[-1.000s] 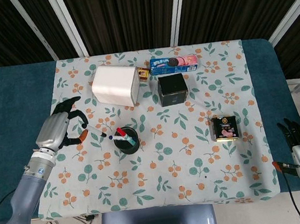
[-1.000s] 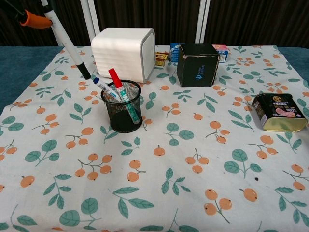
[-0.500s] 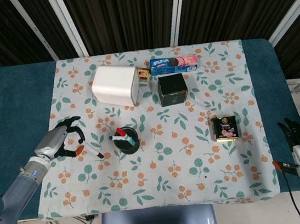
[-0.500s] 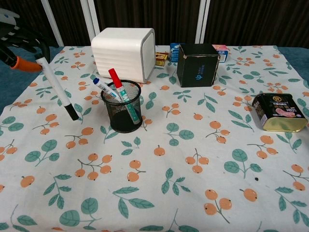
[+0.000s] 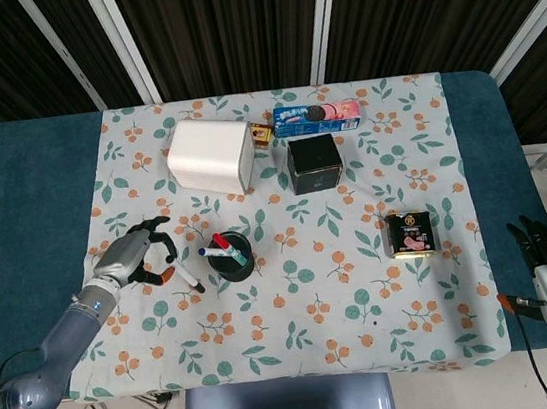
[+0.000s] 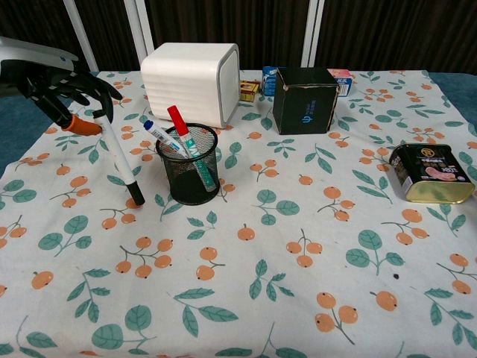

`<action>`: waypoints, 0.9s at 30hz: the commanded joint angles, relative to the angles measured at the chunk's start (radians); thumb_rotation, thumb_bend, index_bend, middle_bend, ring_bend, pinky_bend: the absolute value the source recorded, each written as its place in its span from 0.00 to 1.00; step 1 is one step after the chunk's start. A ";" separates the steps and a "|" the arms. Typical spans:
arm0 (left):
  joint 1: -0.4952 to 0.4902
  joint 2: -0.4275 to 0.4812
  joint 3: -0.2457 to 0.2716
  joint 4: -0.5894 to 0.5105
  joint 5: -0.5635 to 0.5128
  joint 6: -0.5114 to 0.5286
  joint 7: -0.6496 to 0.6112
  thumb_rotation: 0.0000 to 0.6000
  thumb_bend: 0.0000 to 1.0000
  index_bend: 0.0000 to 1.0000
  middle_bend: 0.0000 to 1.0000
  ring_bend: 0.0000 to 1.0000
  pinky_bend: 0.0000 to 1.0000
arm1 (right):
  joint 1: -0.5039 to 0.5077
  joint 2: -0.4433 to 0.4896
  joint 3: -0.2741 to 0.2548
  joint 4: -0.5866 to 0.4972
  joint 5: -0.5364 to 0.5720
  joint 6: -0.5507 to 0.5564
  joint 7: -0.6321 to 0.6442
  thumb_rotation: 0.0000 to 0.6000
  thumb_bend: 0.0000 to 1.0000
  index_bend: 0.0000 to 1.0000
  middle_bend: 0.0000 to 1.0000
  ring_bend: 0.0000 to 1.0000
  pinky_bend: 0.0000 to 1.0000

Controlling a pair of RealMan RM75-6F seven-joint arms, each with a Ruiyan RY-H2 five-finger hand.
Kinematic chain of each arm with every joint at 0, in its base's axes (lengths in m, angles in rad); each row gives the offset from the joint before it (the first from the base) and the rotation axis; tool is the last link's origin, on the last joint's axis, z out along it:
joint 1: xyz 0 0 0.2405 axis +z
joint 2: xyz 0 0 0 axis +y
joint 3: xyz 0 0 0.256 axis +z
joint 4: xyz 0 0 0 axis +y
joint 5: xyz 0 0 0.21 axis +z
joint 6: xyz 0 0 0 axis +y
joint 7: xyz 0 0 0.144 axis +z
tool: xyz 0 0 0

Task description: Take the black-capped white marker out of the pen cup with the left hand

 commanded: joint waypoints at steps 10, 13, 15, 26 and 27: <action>-0.091 -0.038 0.047 0.021 -0.142 0.009 0.087 1.00 0.38 0.48 0.04 0.00 0.00 | -0.001 0.000 -0.001 0.001 -0.002 0.001 0.003 1.00 0.18 0.09 0.00 0.03 0.21; -0.097 -0.060 0.049 0.031 -0.136 0.043 0.102 1.00 0.34 0.44 0.04 0.00 0.00 | -0.001 0.000 0.001 0.001 0.000 0.002 0.003 1.00 0.18 0.09 0.00 0.03 0.21; -0.098 -0.067 0.049 0.032 -0.135 0.056 0.107 1.00 0.29 0.41 0.04 0.00 0.00 | -0.001 0.000 0.000 0.001 0.001 0.001 0.003 1.00 0.18 0.09 0.00 0.03 0.21; -0.082 -0.072 0.008 -0.006 -0.093 0.224 0.134 1.00 0.20 0.19 0.03 0.00 0.00 | -0.001 0.000 -0.001 0.001 -0.001 -0.001 0.003 1.00 0.18 0.09 0.00 0.03 0.21; -0.074 -0.068 0.005 -0.013 -0.077 0.246 0.136 1.00 0.20 0.19 0.03 0.00 0.00 | -0.001 0.000 -0.001 0.001 0.000 -0.002 0.004 1.00 0.18 0.09 0.00 0.03 0.21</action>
